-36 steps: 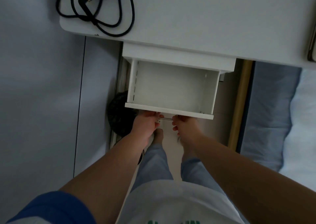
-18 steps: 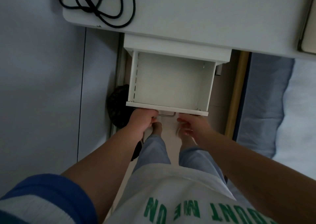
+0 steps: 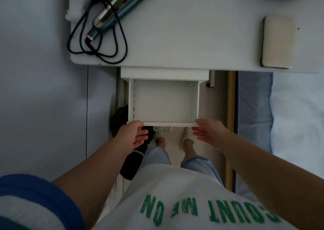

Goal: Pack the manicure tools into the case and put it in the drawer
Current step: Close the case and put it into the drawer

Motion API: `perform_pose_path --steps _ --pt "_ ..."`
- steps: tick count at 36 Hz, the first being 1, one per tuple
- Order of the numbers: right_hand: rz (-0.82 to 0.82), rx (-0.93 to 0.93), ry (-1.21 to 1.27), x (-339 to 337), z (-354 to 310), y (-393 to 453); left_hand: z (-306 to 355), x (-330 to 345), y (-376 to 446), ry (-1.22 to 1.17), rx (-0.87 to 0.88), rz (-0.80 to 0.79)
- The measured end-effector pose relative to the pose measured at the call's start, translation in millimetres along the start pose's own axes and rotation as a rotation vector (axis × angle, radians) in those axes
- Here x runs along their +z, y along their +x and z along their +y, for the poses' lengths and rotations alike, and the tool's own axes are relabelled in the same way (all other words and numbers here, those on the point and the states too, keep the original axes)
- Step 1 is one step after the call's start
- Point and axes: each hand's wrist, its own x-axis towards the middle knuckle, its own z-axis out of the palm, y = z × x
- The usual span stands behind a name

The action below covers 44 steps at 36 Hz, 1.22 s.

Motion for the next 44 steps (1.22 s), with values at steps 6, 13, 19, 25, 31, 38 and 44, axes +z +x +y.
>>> perform_pose_path --steps 6,13,19,25,31,38,44 --pt "0.069 -0.169 -0.237 -48 -24 -15 27 6 -32 0.435 0.185 -0.001" --pt "0.223 -0.428 -0.398 -114 -61 -18 73 53 -56 0.465 0.436 -0.001" --pt "0.352 -0.602 -0.498 -181 -121 3 101 141 -62 0.553 0.536 -0.035" --pt "0.381 -0.739 -0.583 -230 -196 42 119 245 -60 0.407 0.527 -0.072" --pt "0.408 -0.916 -0.860 -251 -250 76 124 330 -54 0.206 0.385 -0.111" --pt "0.284 -0.905 -1.035 -251 -269 94 133 369 -54 -0.020 0.215 -0.116" --pt "0.257 -0.797 -1.014 -250 -264 90 130 364 -54 -0.095 0.226 -0.100"
